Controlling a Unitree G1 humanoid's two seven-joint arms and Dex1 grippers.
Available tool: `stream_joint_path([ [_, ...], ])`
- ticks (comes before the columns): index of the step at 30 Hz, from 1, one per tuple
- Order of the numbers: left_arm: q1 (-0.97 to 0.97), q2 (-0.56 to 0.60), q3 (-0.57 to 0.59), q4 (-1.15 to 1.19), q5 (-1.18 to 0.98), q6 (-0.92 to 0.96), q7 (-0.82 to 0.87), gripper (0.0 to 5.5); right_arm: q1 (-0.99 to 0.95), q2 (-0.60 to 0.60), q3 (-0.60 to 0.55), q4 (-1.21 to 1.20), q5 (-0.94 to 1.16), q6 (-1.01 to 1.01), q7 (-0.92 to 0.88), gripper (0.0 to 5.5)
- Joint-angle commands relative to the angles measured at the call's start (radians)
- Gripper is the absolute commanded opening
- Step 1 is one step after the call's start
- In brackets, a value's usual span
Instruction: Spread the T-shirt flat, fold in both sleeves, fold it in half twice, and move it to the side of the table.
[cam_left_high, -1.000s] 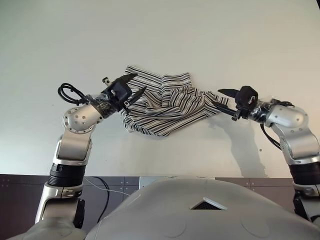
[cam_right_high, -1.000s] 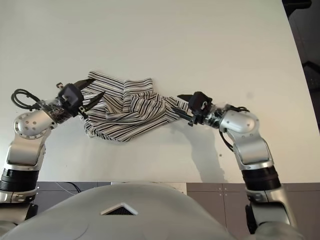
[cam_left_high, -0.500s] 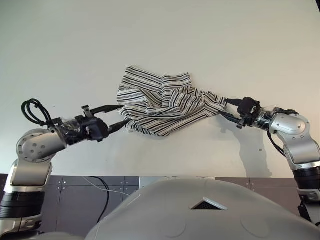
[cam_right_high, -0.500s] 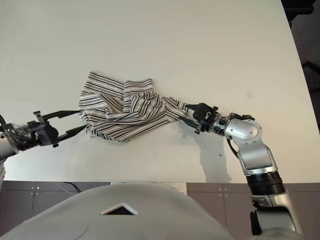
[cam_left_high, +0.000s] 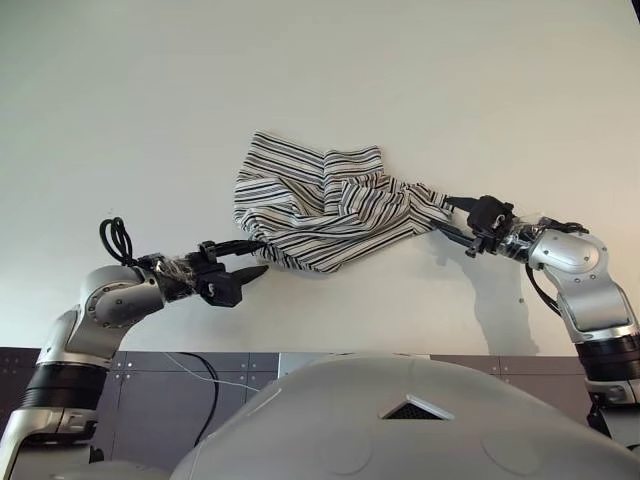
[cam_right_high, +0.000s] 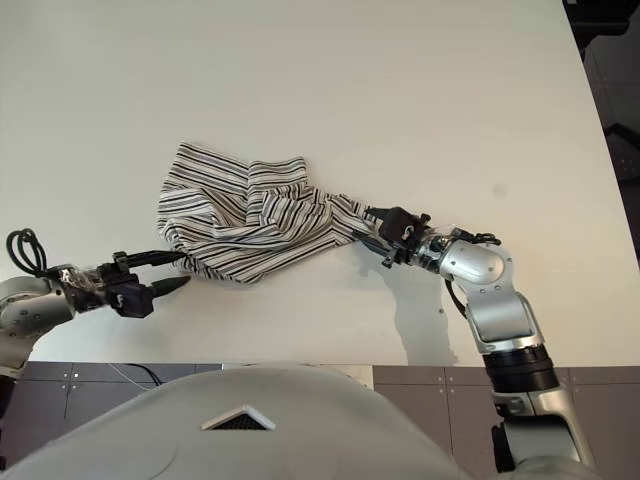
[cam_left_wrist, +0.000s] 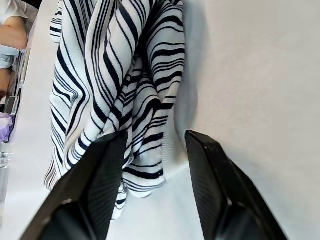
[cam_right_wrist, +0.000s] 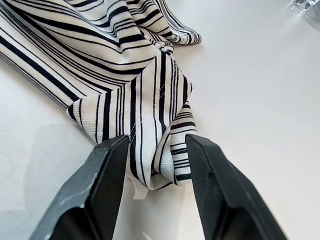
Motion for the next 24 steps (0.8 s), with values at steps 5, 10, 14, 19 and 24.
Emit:
stream_joint_path([
  [5, -0.055, 0.034, -0.144, 0.153, 0.142, -0.033, 0.025, 1.22, -0.028, 0.012, 0.017, 0.01, -0.023, -0.002, -0.006, 2.06],
  [10, -0.057, 0.073, -0.165, 0.142, 0.082, -0.055, 0.018, 0.4, -0.01, 0.023, 0.02, 0.0, -0.035, 0.0, -0.025, 2.06],
  [14, -0.051, 0.129, -0.187, 0.066, -0.039, -0.023, -0.049, 0.11, -0.011, 0.035, 0.018, 0.0, -0.039, 0.002, -0.042, 2.06],
  [19, -0.007, 0.301, -0.159, -0.39, -0.733, 0.457, -0.267, 0.11, 0.001, 0.032, -0.002, -0.001, -0.032, 0.001, -0.055, 2.06],
  [24, -0.267, 0.267, -0.015, -0.483, -1.463, 0.975, -0.116, 0.11, 0.005, 0.041, 0.001, -0.003, -0.03, 0.006, -0.064, 2.06],
])
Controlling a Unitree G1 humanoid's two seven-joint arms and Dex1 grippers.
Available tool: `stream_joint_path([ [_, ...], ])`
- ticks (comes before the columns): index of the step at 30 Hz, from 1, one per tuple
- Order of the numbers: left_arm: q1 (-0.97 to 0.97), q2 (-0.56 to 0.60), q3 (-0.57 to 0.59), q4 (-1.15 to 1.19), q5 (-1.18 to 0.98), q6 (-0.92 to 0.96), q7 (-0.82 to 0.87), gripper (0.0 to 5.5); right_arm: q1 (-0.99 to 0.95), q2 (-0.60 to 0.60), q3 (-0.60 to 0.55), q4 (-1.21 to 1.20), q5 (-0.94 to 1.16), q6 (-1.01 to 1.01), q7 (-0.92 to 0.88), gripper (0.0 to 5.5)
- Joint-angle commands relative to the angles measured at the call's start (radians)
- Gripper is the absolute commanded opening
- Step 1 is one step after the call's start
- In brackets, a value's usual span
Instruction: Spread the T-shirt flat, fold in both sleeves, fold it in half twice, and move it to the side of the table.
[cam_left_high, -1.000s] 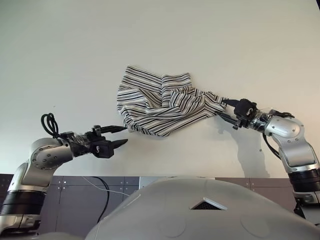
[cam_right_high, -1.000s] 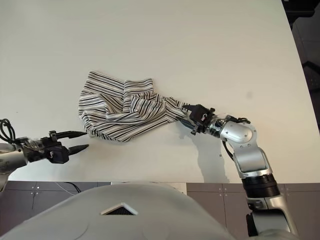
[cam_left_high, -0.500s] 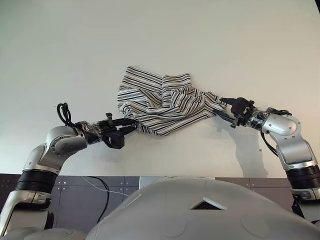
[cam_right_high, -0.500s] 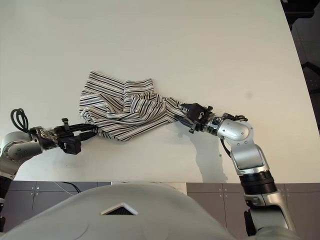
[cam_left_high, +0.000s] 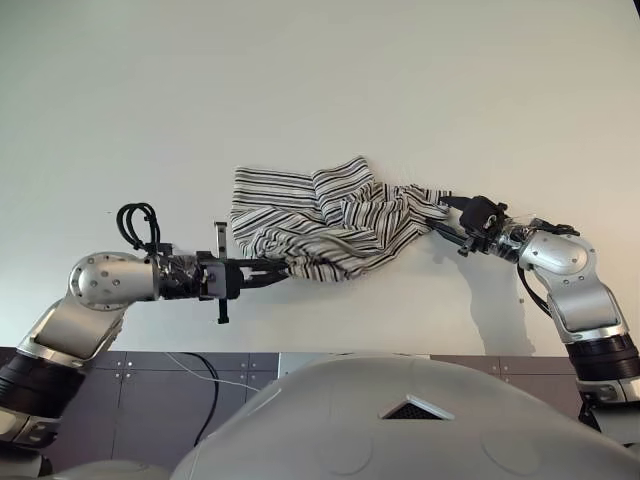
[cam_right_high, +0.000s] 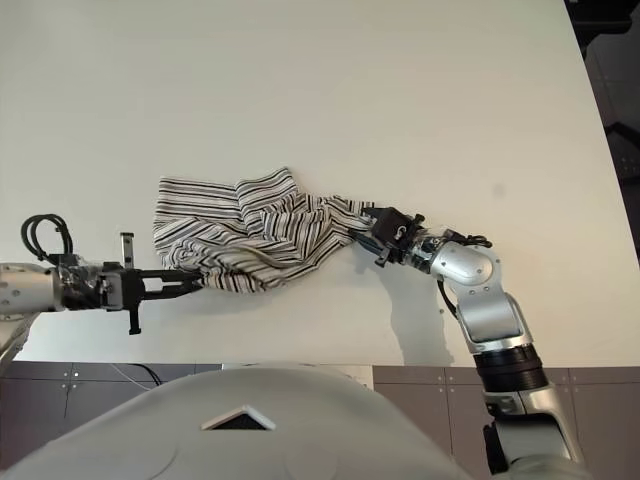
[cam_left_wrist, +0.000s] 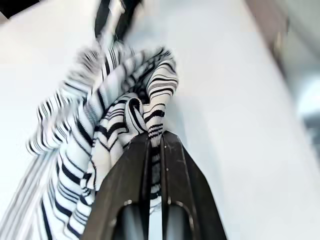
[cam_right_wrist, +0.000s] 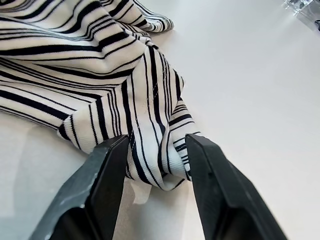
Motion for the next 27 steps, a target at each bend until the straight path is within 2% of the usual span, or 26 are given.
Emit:
stream_joint_path([
  [1, -0.31, -0.011, 0.153, -0.067, -0.68, 0.547, 0.203, 0.11, 0.004, 0.006, -0.012, -0.005, -0.003, 0.007, -0.015, 2.06],
  [6, -0.421, -0.105, 0.113, 0.073, -0.834, 0.87, 0.523, 0.11, -0.013, -0.001, -0.003, 0.001, -0.018, 0.003, -0.01, 2.06],
  [8, -0.465, -0.155, 0.084, 0.133, -0.817, 0.999, 0.642, 0.11, -0.043, 0.005, -0.001, 0.014, -0.032, -0.002, -0.02, 2.06],
  [10, -0.48, -0.186, 0.082, 0.175, -0.759, 1.086, 0.69, 0.11, -0.065, 0.015, 0.001, 0.02, -0.042, -0.008, -0.032, 2.06],
  [16, -0.482, -0.236, 0.129, 0.198, -0.639, 1.207, 0.652, 0.11, -0.144, 0.064, -0.019, 0.041, -0.117, -0.08, -0.161, 2.06],
  [19, -0.451, -0.193, 0.103, 0.117, -0.512, 1.183, 0.525, 0.11, -0.173, 0.097, -0.036, -0.005, -0.1, -0.122, -0.2, 2.06],
  [23, -0.444, -0.205, 0.094, 0.088, -0.382, 1.174, 0.442, 0.11, -0.101, 0.063, 0.035, -0.121, 0.023, -0.16, -0.028, 2.06],
  [27, -0.457, -0.251, 0.107, 0.097, -0.319, 1.193, 0.419, 0.11, -0.067, -0.021, 0.132, -0.05, -0.11, -0.31, 0.051, 2.06],
])
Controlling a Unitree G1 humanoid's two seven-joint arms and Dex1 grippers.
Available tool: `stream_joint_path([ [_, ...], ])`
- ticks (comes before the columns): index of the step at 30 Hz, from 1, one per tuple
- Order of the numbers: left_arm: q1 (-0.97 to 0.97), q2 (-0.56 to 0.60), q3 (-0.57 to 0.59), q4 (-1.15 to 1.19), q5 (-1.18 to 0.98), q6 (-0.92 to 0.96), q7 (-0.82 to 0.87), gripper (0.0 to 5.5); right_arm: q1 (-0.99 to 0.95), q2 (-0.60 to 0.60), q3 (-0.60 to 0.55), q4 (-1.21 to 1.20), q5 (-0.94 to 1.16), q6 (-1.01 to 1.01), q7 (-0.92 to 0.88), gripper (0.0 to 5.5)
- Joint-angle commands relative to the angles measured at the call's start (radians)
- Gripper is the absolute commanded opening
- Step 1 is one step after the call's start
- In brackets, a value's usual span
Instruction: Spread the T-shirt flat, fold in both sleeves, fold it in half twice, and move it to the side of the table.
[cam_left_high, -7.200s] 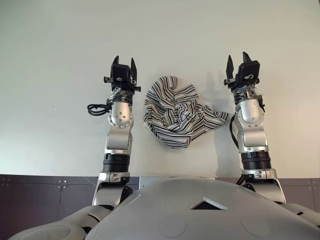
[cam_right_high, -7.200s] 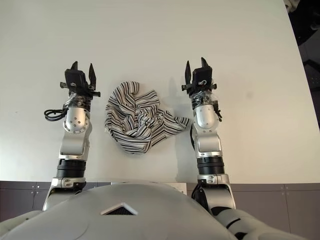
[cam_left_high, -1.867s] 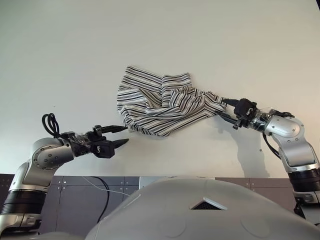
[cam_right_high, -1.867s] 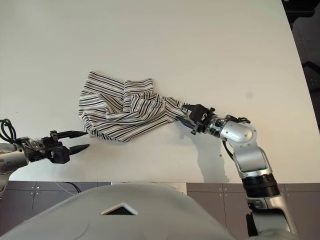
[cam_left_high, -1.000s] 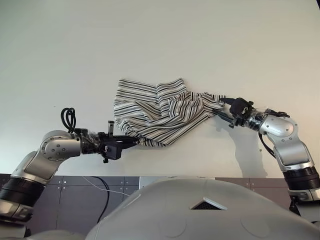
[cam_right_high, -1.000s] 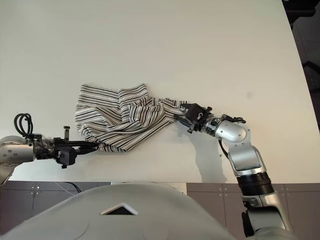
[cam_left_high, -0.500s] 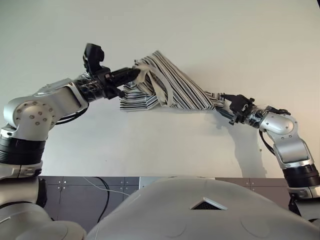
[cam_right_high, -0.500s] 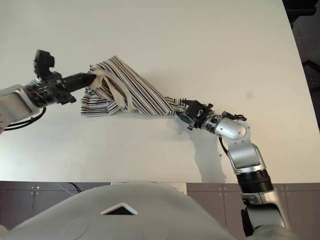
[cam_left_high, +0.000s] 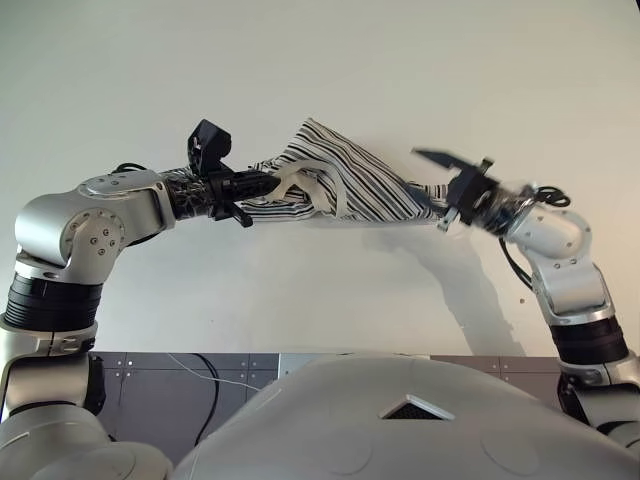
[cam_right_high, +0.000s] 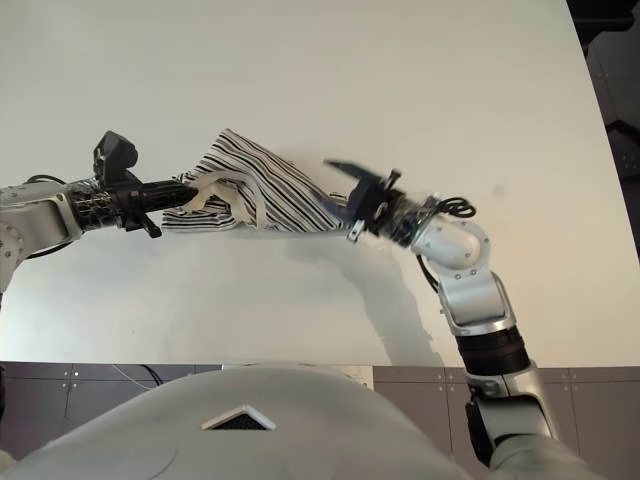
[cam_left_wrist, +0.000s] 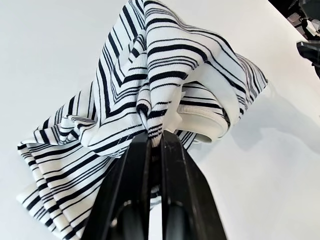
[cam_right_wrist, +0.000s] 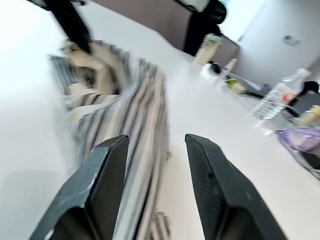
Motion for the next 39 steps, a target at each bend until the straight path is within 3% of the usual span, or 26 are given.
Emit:
stream_joint_path([
  [1, -0.014, -0.042, 0.01, 0.003, 0.061, 0.015, -0.018, 0.11, 0.005, -0.089, 0.073, 0.089, -0.151, -0.16, 0.041, 2.06],
  [6, -0.033, -0.073, 0.021, 0.021, 0.107, 0.027, -0.046, 0.11, -0.128, -0.151, 0.118, 0.315, -0.584, -0.464, -0.248, 2.06],
  [10, -0.046, -0.093, 0.027, 0.021, 0.132, 0.042, -0.067, 0.11, -0.177, -0.172, 0.155, 0.42, -0.827, -0.564, -0.481, 2.06],
  [16, -0.047, -0.121, 0.044, 0.02, 0.164, 0.059, -0.088, 0.11, -0.197, -0.148, 0.216, 0.476, -0.941, -0.649, -0.667, 2.06],
  [19, -0.04, -0.128, 0.054, 0.025, 0.181, 0.059, -0.095, 0.11, -0.198, -0.145, 0.217, 0.482, -0.939, -0.653, -0.709, 2.06],
  [31, -0.054, -0.149, 0.076, 0.037, 0.223, 0.068, -0.132, 0.1, -0.218, -0.146, 0.224, 0.504, -0.935, -0.644, -0.785, 0.21],
  [33, -0.052, -0.155, 0.081, 0.038, 0.227, 0.068, -0.133, 0.1, -0.222, -0.149, 0.222, 0.51, -0.907, -0.657, -0.774, 0.13],
  [35, -0.05, -0.157, 0.087, 0.046, 0.234, 0.059, -0.138, 0.1, -0.217, -0.148, 0.215, 0.515, -0.819, -0.672, -0.726, 0.13],
  [39, -0.086, -0.142, 0.11, 0.08, 0.254, 0.019, -0.172, 0.1, -0.17, -0.159, 0.188, 0.415, -0.356, -0.575, -0.447, 0.13],
])
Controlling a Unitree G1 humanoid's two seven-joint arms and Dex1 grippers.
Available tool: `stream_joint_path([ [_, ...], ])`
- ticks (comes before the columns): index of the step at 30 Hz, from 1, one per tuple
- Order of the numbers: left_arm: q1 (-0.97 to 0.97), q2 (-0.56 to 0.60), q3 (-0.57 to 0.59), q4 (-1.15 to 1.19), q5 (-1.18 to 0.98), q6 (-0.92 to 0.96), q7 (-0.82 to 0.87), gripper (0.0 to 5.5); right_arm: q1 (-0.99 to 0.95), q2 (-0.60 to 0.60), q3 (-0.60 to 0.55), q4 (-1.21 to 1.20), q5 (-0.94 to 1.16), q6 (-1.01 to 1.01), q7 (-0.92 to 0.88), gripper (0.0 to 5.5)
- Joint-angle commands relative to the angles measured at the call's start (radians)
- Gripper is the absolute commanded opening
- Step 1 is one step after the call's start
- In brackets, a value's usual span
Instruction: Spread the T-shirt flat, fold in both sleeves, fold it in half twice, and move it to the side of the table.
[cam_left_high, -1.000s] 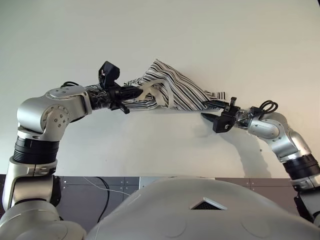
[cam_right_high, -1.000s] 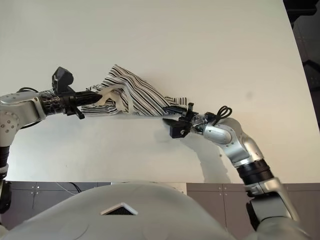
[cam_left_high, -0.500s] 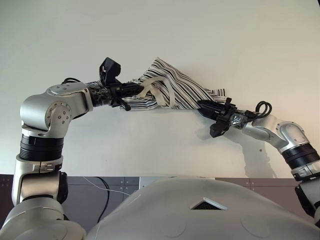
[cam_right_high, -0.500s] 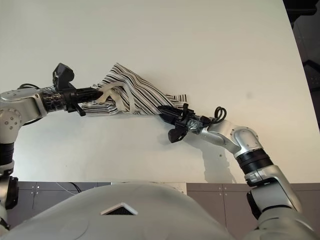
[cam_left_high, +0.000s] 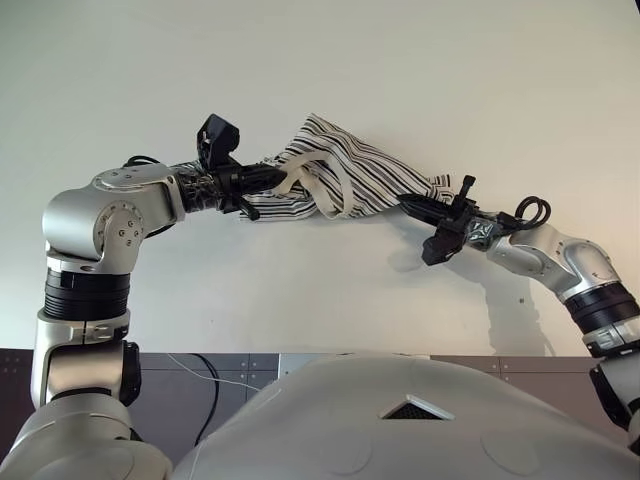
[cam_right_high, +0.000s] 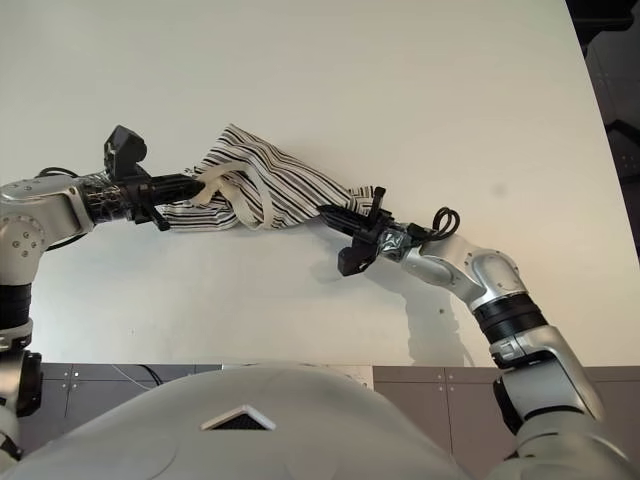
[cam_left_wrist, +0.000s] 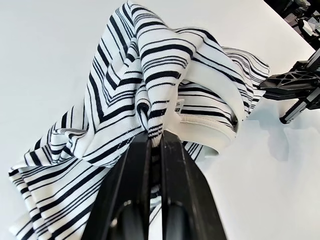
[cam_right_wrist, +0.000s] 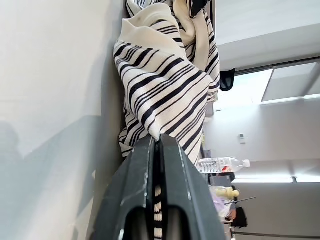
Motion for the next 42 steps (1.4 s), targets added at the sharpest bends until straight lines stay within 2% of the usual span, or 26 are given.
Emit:
stream_joint_path([
  [1, -0.063, 0.024, 0.032, 0.036, 0.039, -0.047, -0.052, 0.1, 0.041, -0.029, -0.041, -0.152, 0.479, 0.167, 0.287, 0.13],
  [4, -0.084, 0.066, 0.039, 0.037, 0.059, -0.104, -0.126, 0.1, 0.046, -0.069, -0.121, -0.311, 0.836, 0.375, 0.461, 0.13],
  [9, -0.041, 0.186, 0.065, -0.024, 0.095, -0.255, -0.319, 0.1, 0.06, -0.212, -0.319, -0.466, 1.367, 0.768, 0.727, 0.13],
  [11, -0.033, 0.215, 0.113, -0.04, 0.056, -0.276, -0.394, 0.1, 0.051, -0.26, -0.401, -0.456, 1.509, 0.903, 0.816, 0.13],
  [13, -0.022, 0.227, 0.128, -0.054, 0.038, -0.29, -0.449, 0.1, 0.025, -0.283, -0.431, -0.414, 1.553, 1.002, 0.885, 0.13],
  [15, 0.0, 0.224, 0.107, -0.071, 0.054, -0.311, -0.481, 0.1, -0.022, -0.269, -0.392, -0.327, 1.471, 1.042, 0.935, 0.13],
  [18, 0.041, 0.204, 0.018, -0.104, 0.113, -0.346, -0.495, 0.1, -0.101, -0.17, -0.287, -0.207, 1.287, 1.021, 0.961, 0.13],
  [21, 0.005, 0.146, -0.078, -0.065, 0.179, -0.344, -0.468, 0.1, -0.126, -0.058, -0.226, -0.169, 1.092, 0.892, 0.895, 0.13],
  [23, -0.039, 0.098, -0.106, 0.0, 0.214, -0.323, -0.422, 0.1, -0.077, -0.022, -0.208, -0.24, 1.01, 0.803, 0.876, 0.13],
  [27, -0.112, 0.012, -0.105, 0.116, 0.254, -0.28, -0.328, 0.1, 0.067, 0.013, -0.122, -0.397, 0.934, 0.732, 0.907, 0.13],
  [31, -0.164, -0.034, -0.084, 0.198, 0.277, -0.289, -0.277, 0.1, 0.109, 0.042, -0.057, -0.299, 0.766, 0.642, 0.866, 0.13],
  [37, -0.196, -0.11, -0.145, 0.372, 0.403, -0.363, -0.205, 0.1, -0.057, 0.169, -0.071, 0.05, 0.505, 0.516, 0.583, 0.13],
  [42, -0.197, -0.138, -0.227, 0.547, 0.564, -0.54, -0.179, 0.1, -0.13, 0.222, -0.154, 0.192, 0.539, 0.501, 0.505, 0.13],
])
